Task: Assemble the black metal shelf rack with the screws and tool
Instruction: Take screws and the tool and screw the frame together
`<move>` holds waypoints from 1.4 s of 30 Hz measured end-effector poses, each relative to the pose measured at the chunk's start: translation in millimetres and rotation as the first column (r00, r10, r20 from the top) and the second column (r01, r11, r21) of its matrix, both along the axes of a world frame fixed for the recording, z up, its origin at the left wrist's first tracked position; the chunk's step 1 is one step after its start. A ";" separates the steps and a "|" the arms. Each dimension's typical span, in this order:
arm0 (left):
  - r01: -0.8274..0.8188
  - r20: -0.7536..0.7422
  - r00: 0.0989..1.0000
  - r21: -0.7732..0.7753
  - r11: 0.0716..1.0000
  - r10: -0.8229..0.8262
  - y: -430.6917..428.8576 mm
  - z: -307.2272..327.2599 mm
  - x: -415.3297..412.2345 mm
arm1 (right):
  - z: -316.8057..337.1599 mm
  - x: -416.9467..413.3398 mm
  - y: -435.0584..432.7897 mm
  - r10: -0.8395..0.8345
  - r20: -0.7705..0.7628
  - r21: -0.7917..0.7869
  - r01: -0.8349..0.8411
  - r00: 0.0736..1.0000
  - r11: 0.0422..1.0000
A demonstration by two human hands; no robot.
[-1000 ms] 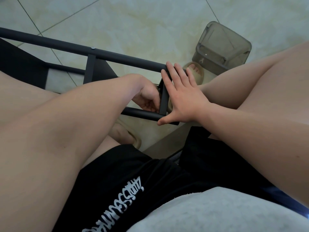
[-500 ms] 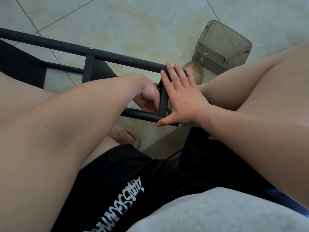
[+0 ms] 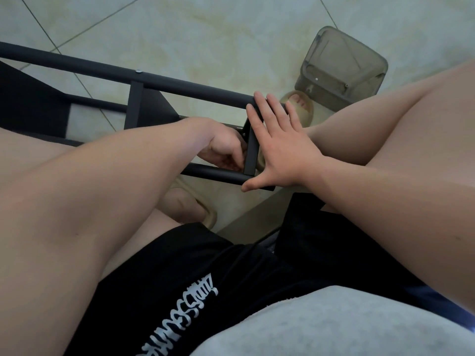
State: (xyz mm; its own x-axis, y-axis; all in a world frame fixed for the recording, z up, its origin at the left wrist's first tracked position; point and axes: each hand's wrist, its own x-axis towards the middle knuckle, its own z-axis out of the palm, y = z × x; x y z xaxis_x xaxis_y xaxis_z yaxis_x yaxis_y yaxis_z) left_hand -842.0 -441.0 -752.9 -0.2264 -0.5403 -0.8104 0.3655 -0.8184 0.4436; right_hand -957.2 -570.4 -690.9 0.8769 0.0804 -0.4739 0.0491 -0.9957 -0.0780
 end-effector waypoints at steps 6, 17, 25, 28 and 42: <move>0.083 0.061 0.995 -0.015 0.996 -0.082 2.4 1.3 5.9 | -0.9 1.6 -1.6 0.001 0.002 -0.002 -0.001 1.000 1.000; 0.231 0.084 0.965 0.177 0.957 -0.248 -14.0 1.3 9.9 | -1.6 -2.0 3.1 0.003 0.007 -0.007 -0.003 1.000 1.000; 0.206 0.039 0.976 0.151 0.967 -0.214 -10.6 -1.1 12.7 | -1.9 0.6 0.9 0.000 0.001 -0.005 0.000 1.000 1.000; 0.233 0.022 0.971 0.144 0.962 -0.238 -9.0 -3.1 13.9 | -2.4 0.6 1.1 0.002 0.004 -0.004 -0.002 1.000 1.000; 0.217 -0.031 0.976 0.026 0.976 -0.216 -0.5 -12.7 10.3 | -4.4 -2.0 2.0 0.008 0.013 -0.002 -0.008 1.000 1.000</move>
